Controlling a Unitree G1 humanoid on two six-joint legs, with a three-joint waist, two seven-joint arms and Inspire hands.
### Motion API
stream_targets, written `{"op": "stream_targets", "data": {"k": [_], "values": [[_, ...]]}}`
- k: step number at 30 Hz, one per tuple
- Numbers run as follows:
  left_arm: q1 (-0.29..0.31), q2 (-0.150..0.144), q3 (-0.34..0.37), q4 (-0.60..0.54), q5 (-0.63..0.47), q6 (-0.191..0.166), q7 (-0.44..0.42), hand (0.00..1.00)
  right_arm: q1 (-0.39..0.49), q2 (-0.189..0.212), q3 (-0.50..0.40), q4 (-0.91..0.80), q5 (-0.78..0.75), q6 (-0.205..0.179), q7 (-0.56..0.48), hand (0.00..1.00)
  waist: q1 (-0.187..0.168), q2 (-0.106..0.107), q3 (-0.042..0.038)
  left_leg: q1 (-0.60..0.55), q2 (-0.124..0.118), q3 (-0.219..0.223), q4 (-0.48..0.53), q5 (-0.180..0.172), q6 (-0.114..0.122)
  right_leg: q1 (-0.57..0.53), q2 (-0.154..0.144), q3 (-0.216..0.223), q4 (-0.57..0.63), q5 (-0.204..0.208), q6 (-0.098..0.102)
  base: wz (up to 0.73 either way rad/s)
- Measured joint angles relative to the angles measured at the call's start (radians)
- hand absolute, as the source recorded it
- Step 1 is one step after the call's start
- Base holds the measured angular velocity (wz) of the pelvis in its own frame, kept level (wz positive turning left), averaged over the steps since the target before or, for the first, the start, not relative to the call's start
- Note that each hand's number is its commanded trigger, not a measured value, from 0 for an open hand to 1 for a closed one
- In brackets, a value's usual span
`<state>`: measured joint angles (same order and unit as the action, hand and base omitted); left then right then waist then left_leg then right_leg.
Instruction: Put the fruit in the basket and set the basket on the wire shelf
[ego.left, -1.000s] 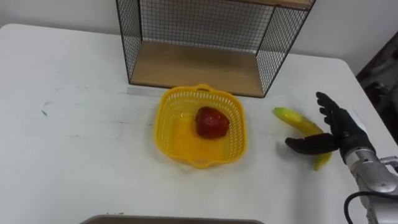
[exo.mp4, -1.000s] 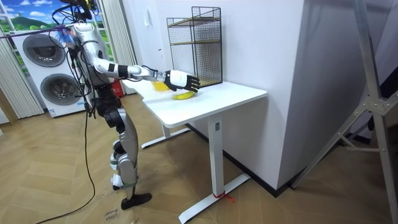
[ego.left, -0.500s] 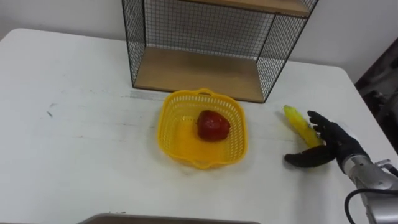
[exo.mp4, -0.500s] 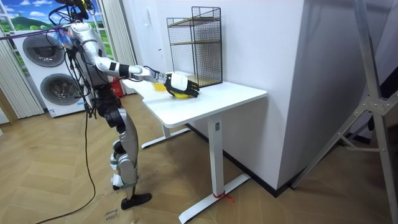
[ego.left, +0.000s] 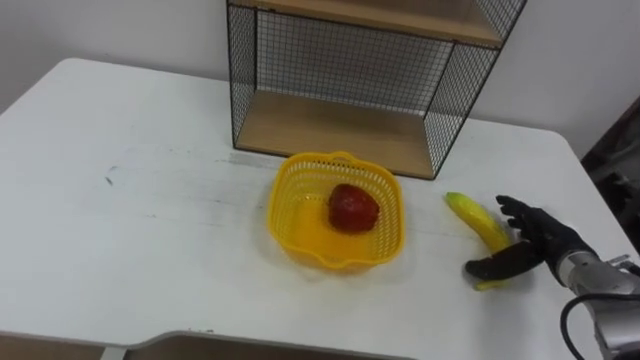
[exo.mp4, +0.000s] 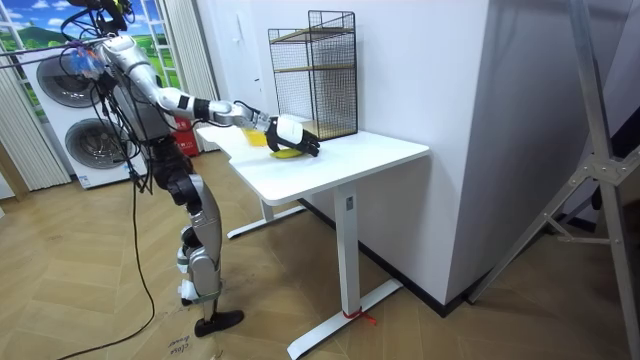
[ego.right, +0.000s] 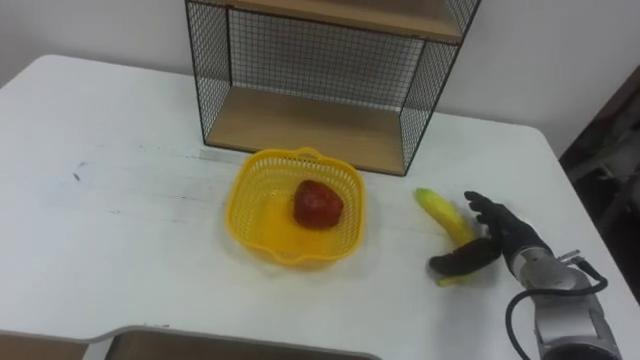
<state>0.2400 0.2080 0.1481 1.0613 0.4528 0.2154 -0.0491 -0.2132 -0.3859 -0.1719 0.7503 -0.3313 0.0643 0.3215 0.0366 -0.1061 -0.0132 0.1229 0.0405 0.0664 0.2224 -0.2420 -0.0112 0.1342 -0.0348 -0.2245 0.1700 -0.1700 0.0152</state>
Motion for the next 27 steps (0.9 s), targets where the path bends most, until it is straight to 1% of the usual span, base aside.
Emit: {"op": "stream_targets", "data": {"k": [1,5,6,8,9,13,15,16,20,23,27], "values": [[0.0,0.0,0.001,0.0,0.0,0.002,0.0,0.0,0.0,0.001,-0.001,0.0,-0.004,0.001,0.0,1.0,0.0,-0.001,-0.0003,0.002,0.0,0.0,0.0,0.0,0.0,0.001,0.0,0.0,0.0,0.0,0.0,0.0],[-0.005,0.0,0.002,0.002,0.0,0.007,0.002,0.0,-0.003,0.001,-0.014,0.0,-0.068,0.007,-0.02,1.0,0.002,-0.003,-0.0015,0.009,0.0,0.0,-0.002,0.0,0.0,0.008,0.0,-0.001,-0.002,0.0,0.0,0.0],[-0.007,0.0,0.002,0.002,0.0,0.007,0.003,0.0,-0.009,0.0,-0.018,0.003,-0.076,0.022,-0.026,1.0,0.002,-0.003,-0.0016,0.009,0.0,-0.001,-0.003,0.0,0.0,0.008,0.001,-0.001,-0.001,0.0,0.0,0.0],[-0.007,0.0,0.002,0.002,-0.001,0.008,0.004,0.0,-0.026,-0.001,-0.022,0.024,-0.076,0.032,-0.049,1.0,0.003,-0.002,-0.0016,0.01,0.001,-0.001,-0.007,0.0,0.0,0.007,0.001,-0.001,-0.001,0.0,0.0,0.0],[-0.008,0.0,-0.001,0.002,-0.001,0.008,0.006,0.0,-0.031,-0.005,-0.023,0.029,-0.076,0.045,-0.061,1.0,0.006,-0.003,-0.0015,0.011,0.001,-0.001,-0.009,0.0,0.0,0.007,0.002,0.0,-0.001,0.0,0.0,0.0],[-0.011,0.0,-0.005,0.002,-0.001,0.012,0.006,0.0,-0.036,-0.012,-0.013,0.032,-0.107,0.056,-0.085,1.0,0.01,-0.006,0.0001,0.012,0.001,-0.001,-0.012,0.0,0.0,0.007,0.003,0.001,-0.001,0.0,0.0,0.0],[-0.02,0.001,-0.01,0.0,-0.006,0.01,0.006,0.0,-0.035,-0.024,-0.006,0.033,-0.133,0.067,-0.101,1.0,0.024,-0.007,0.0007,0.012,0.001,-0.002,-0.017,0.0,0.0,0.007,0.003,0.0,-0.001,0.0,0.0,0.0],[-0.02,0.002,-0.014,-0.001,-0.009,0.009,0.006,0.0,-0.032,-0.025,-0.005,0.033,-0.134,0.07,-0.101,1.0,0.024,-0.007,0.0007,0.013,0.001,-0.003,-0.018,0.0,0.0,0.007,0.003,0.0,-0.002,0.0,0.0,0.03],[-0.021,0.004,-0.034,0.0,-0.01,0.008,0.006,0.0,-0.03,-0.025,-0.008,0.031,-0.123,0.071,-0.095,1.0,0.022,-0.009,0.0015,0.013,0.001,-0.01,-0.019,0.0,0.0,0.007,0.003,0.0,-0.002,0.0,0.0,0.0],[-0.025,0.004,-0.035,0.001,-0.008,0.002,0.006,0.0,-0.023,-0.025,-0.009,0.021,-0.097,0.071,-0.082,1.0,0.021,-0.01,0.0026,0.011,0.001,-0.01,-0.023,0.0,0.0,0.007,0.003,0.0,0.0,0.0,0.0,0.0],[-0.026,0.005,-0.035,0.0,-0.008,-0.003,0.006,0.0,-0.018,-0.025,-0.007,0.016,-0.097,0.07,-0.078,1.0,0.022,-0.01,0.0026,0.008,0.001,-0.01,-0.019,0.0,0.0,0.003,0.003,0.0,0.001,0.0,0.0,0.0]]}}
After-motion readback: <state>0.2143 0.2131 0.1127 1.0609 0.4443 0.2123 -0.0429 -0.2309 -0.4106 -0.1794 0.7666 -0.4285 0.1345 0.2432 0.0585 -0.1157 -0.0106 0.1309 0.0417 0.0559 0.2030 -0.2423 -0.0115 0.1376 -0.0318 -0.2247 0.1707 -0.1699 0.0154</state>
